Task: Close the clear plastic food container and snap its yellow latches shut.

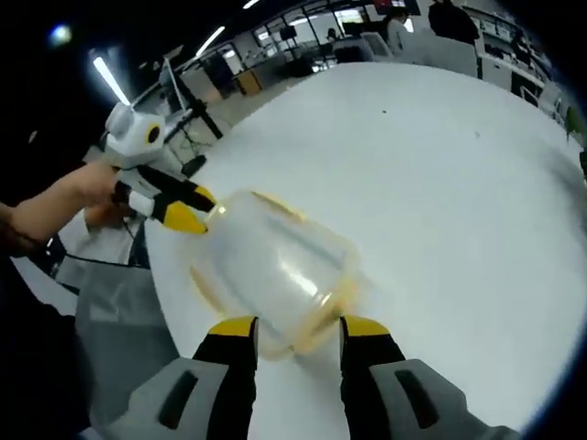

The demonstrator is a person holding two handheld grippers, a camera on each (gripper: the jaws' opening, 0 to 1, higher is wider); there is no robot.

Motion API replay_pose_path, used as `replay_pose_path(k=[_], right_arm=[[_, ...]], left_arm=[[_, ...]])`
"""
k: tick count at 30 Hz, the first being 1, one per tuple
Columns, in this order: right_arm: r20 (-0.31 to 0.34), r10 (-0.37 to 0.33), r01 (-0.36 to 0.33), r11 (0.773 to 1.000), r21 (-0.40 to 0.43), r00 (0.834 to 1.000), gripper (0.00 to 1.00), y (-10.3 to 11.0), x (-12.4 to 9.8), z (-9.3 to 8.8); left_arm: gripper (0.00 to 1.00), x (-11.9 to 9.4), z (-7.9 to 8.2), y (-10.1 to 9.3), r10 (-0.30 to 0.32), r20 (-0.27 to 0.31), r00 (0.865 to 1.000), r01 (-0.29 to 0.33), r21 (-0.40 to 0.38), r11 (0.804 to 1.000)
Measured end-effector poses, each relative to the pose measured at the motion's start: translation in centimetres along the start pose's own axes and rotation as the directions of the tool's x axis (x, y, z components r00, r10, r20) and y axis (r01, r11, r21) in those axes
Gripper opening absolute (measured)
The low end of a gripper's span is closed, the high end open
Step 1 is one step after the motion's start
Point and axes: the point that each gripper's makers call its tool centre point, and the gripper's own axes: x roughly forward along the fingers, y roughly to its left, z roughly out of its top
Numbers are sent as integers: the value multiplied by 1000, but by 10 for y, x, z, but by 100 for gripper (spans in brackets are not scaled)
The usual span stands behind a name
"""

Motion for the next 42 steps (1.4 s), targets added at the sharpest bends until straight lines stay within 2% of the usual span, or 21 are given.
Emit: replay_pose_path(k=[5,7,11,13,16,23,26,33,36,38,42], right_arm=[[-2,-9,9,999,-32,1000,35,2,1,2],[-8,-10,10,1000,-27,1000,35,1,3,2],[-15,-13,13,1000,10,1000,35,1,3,1],[-20,-8,9,999,43,1000,34,1,3,-1],[-28,-9,11,997,75,1000,33,2,3,-2],[-49,-4,7,999,46,999,30,3,3,-1],[-46,1,3,997,80,999,28,0,3,0],[-36,-1,3,998,63,999,27,2,3,-1],[-54,9,-5,998,69,999,26,1,4,-2],[-46,18,-14,996,90,999,24,0,4,0],[-20,24,-23,996,91,1000,23,2,2,-1]], left_arm=[[29,1,-1,-6,-4,1,1000,4,-14,1000],[29,1,0,-6,8,9,1000,-9,41,999],[28,1,-1,-5,9,14,1000,-10,10,1000],[28,1,-2,-5,7,12,1000,-7,-39,999],[27,1,-3,-5,4,14,1000,-3,-69,998],[25,1,-4,-7,1,7,1000,-1,-51,999],[24,1,-4,-7,4,-7,1000,-4,-52,999],[23,2,-5,-8,2,-20,1000,-3,-59,998],[22,7,-6,-6,26,-36,999,-28,-59,998],[22,14,-1,-16,24,-24,999,-25,-50,998],[22,5,-4,-10,32,-8,999,-32,-72,997]])
